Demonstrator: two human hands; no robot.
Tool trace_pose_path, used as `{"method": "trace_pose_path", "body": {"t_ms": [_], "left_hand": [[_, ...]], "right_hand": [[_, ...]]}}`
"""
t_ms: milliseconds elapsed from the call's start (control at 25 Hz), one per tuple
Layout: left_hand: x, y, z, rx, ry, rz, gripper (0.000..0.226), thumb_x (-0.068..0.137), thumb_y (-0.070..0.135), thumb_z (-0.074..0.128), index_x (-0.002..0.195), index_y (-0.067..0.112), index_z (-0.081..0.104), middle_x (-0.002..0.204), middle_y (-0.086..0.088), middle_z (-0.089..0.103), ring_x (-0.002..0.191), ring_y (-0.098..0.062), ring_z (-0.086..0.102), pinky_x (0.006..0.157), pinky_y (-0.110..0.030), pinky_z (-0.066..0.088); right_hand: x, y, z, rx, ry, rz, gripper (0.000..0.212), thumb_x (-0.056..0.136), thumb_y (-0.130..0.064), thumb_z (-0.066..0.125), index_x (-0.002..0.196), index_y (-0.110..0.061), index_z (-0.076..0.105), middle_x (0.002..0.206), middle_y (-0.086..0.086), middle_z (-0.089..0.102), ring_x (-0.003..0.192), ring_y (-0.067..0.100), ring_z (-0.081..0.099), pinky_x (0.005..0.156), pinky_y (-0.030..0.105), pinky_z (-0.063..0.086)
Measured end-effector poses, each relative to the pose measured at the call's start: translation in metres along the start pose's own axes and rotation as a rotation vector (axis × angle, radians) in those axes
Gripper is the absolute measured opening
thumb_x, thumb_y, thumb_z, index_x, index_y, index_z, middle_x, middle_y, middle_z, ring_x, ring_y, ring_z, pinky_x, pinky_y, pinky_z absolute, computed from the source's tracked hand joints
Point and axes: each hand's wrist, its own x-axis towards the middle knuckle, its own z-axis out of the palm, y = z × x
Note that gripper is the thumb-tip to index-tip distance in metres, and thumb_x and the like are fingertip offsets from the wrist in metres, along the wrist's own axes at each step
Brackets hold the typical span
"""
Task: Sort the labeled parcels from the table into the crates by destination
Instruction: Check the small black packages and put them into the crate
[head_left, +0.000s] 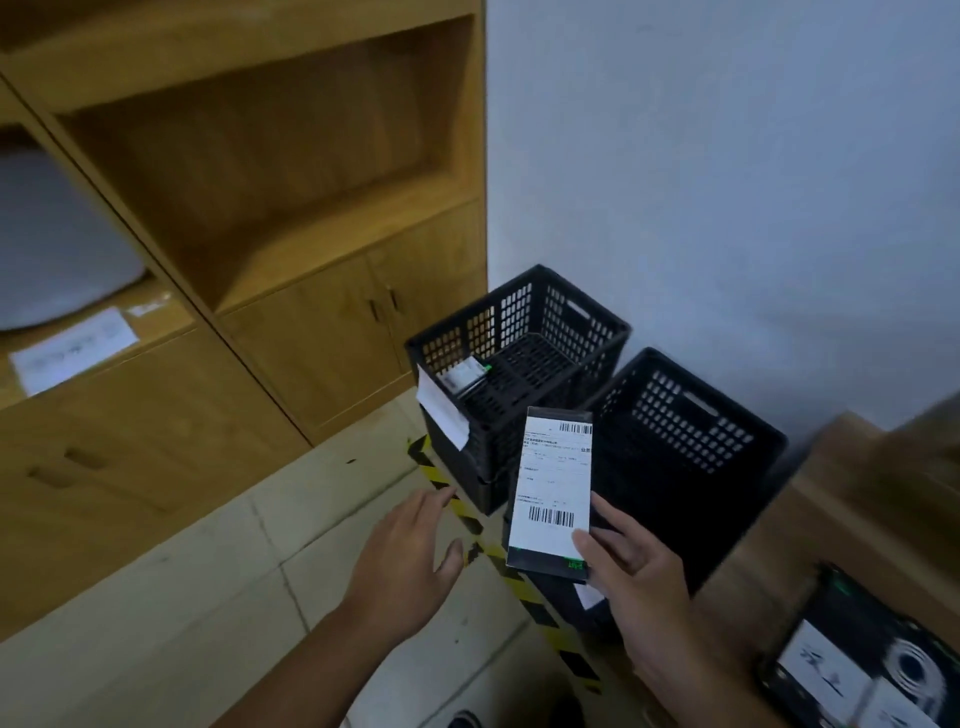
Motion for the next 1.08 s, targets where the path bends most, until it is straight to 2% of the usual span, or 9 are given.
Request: {"method": "trace_pose_path", "body": {"t_ms": [120, 320, 560, 680, 920, 1080], "left_hand": [[0.018, -0.021, -0.006, 0.012, 0.006, -0.035, 0.055, 0.096, 0.034, 0.058, 0.148, 0.024, 0.041, 0.133, 0.008, 0.052, 0.117, -0.012, 0.055, 0.096, -0.032, 0.048], [0.069, -0.048, -0.019, 0.038, 0.003, -0.103, 0.053, 0.097, 0.036, 0.057, 0.147, 0.027, 0.042, 0.133, 0.010, 0.051, 0.117, -0.011, 0.055, 0.094, -0.030, 0.048], [0.122, -0.074, -0.052, 0.061, 0.030, -0.193, 0.048, 0.097, 0.038, 0.055, 0.143, 0.029, 0.045, 0.129, 0.013, 0.050, 0.111, -0.010, 0.055, 0.092, -0.030, 0.049], [0.144, -0.094, -0.072, 0.067, 0.059, -0.216, 0.048, 0.097, 0.037, 0.055, 0.143, 0.029, 0.046, 0.131, 0.013, 0.049, 0.114, -0.009, 0.054, 0.094, -0.028, 0.047], [0.207, -0.159, -0.100, 0.047, 0.057, -0.183, 0.049, 0.097, 0.038, 0.055, 0.144, 0.030, 0.045, 0.134, 0.013, 0.049, 0.117, -0.007, 0.053, 0.099, -0.025, 0.044], [0.264, -0.215, -0.117, 0.030, -0.001, -0.100, 0.049, 0.097, 0.042, 0.053, 0.144, 0.031, 0.044, 0.133, 0.015, 0.049, 0.113, -0.005, 0.052, 0.097, -0.025, 0.044]], "right_hand": [[0.030, -0.005, 0.028, -0.017, -0.067, -0.010, 0.046, 0.085, -0.021, 0.079, 0.119, -0.051, 0.069, 0.109, -0.002, 0.078, 0.103, 0.016, 0.075, 0.086, 0.038, 0.061], [0.099, -0.018, 0.064, -0.018, -0.161, 0.007, 0.045, 0.087, -0.019, 0.079, 0.116, -0.052, 0.070, 0.110, -0.001, 0.078, 0.105, 0.017, 0.074, 0.089, 0.040, 0.060], [0.176, -0.039, 0.107, -0.019, -0.216, 0.068, 0.048, 0.086, -0.012, 0.079, 0.126, -0.036, 0.066, 0.105, 0.001, 0.079, 0.101, 0.018, 0.075, 0.091, 0.044, 0.060], [0.205, -0.050, 0.129, -0.012, -0.212, 0.105, 0.051, 0.085, -0.009, 0.079, 0.131, -0.027, 0.065, 0.105, 0.004, 0.079, 0.101, 0.020, 0.075, 0.091, 0.047, 0.060], [0.254, -0.063, 0.191, -0.081, -0.223, 0.068, 0.049, 0.086, -0.015, 0.080, 0.130, -0.030, 0.065, 0.106, 0.001, 0.079, 0.103, 0.016, 0.074, 0.089, 0.044, 0.061], [0.286, -0.067, 0.239, -0.090, -0.119, 0.058, 0.046, 0.086, -0.013, 0.079, 0.128, -0.031, 0.067, 0.104, 0.000, 0.079, 0.100, 0.014, 0.075, 0.087, 0.043, 0.062]]}}
